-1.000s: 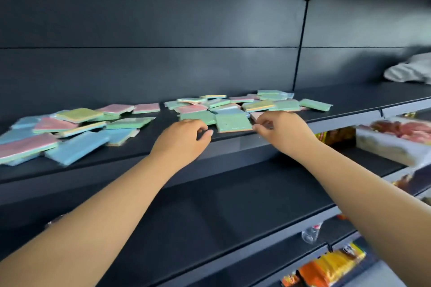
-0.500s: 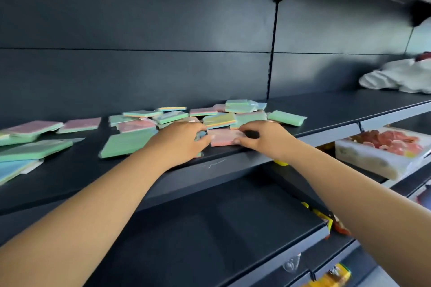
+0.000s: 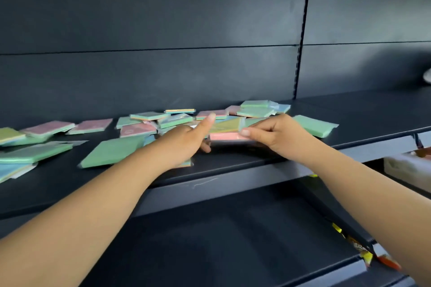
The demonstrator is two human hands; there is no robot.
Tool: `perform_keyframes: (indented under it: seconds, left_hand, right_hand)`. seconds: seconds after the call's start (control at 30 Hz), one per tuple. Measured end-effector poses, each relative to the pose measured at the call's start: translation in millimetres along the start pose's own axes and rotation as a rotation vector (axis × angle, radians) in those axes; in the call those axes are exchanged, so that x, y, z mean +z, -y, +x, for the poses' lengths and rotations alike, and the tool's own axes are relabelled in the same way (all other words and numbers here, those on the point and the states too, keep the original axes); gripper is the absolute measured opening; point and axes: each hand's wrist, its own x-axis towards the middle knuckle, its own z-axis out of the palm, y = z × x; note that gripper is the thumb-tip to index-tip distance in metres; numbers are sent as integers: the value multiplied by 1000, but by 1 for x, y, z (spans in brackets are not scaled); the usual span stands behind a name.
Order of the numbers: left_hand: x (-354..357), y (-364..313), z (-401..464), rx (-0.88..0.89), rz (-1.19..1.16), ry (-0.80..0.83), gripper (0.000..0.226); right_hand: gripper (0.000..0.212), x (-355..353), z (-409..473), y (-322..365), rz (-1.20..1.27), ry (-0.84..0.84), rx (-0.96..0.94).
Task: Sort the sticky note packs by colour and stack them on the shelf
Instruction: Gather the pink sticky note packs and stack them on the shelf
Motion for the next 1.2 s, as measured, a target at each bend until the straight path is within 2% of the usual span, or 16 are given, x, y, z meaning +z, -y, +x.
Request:
perform_keyframes:
  seconds: [0.13, 0.17, 0.23, 0.27, 0.33, 0.4, 0.5, 0.6, 0.67, 0.73, 0.9, 0.97, 1.1, 1.2]
  left_hand:
    - [0, -23, -1, -124, -221, -101, 40]
    - [-1, -25, -1, -140, -265, -138, 32]
    - [4, -37, -8, -180, -430, -183, 22]
    - [2, -39, -12, -190, -561, -157, 16]
    - [3, -48, -22, -209, -776, -120, 6]
    - [10, -56, -32, -213, -865, -196, 10]
    - [18, -60, -43, -202, -965, -292, 16]
    - [30, -64, -51, -214, -1026, -329, 19]
    - [35, -68, -50, -235, -1052, -353, 19]
    - [37, -72, -47, -269, -1071, -391, 19]
    - [31, -74, -30, -296, -1026, -469, 17]
    - [24, -71, -21, -280, -984, -477, 16]
    - [5, -63, 8, -245, -924, -474, 16]
    - [-3, -61, 38, -232, -899, -452, 19]
  right_hand:
    - [49, -7, -2, -9, 71, 84, -122]
    - [42, -8, -4, -11, 78, 98, -147]
    - [12, -16, -7, -14, 137, 149, -196]
    - [9, -13, -7, -14, 157, 144, -208]
    - [21, -16, -7, -14, 181, 139, -237]
    - [20, -22, -7, -17, 261, 178, -238]
    - [8, -24, -2, -17, 578, 136, -36]
    - [22, -28, 9, -12, 809, 303, 227]
    - [19, -30, 14, -8, 856, 408, 245]
    - [18, -30, 20, -5, 868, 433, 213]
    - [13, -42, 45, -6, 769, 403, 193]
    - [14, -54, 60, -16, 586, 336, 172]
    - [43, -76, 94, -44, 223, 201, 169]
    - [36, -81, 121, -62, -12, 201, 148]
